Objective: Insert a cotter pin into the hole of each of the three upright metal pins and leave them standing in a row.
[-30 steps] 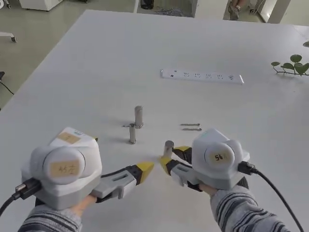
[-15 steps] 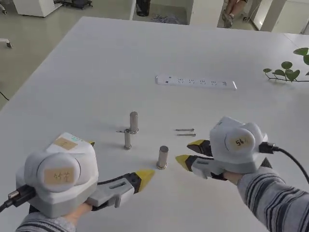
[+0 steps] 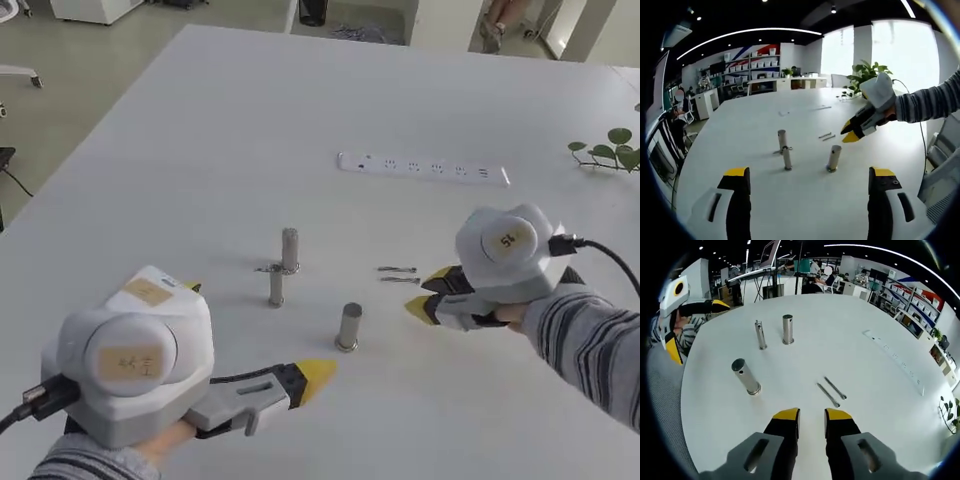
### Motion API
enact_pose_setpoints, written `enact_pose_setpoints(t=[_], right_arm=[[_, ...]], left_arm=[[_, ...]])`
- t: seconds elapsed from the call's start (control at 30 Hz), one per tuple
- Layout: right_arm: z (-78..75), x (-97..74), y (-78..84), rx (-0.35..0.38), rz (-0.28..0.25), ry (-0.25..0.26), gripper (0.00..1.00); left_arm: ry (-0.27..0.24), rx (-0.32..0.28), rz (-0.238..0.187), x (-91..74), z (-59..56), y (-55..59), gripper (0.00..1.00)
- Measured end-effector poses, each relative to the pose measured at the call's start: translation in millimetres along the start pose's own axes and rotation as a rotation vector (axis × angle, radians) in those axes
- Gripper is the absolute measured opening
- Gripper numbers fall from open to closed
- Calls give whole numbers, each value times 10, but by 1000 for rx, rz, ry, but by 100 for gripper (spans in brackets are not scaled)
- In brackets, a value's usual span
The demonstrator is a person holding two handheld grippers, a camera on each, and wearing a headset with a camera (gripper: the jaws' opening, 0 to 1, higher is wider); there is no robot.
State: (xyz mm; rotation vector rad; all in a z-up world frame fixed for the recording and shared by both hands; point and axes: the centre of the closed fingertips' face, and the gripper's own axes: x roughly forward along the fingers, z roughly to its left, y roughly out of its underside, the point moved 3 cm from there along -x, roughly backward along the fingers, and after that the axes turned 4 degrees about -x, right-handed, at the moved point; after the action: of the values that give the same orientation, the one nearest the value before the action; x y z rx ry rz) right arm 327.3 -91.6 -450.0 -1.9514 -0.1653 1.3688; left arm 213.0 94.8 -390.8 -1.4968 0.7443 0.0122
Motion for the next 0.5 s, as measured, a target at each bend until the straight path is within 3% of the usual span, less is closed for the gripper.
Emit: enact_pose_setpoints(t=[0.5], right_arm=[[-213,151,-32,-72,67,-48,12]], left_arm=[[15,-10,9,80,-3,28,99]])
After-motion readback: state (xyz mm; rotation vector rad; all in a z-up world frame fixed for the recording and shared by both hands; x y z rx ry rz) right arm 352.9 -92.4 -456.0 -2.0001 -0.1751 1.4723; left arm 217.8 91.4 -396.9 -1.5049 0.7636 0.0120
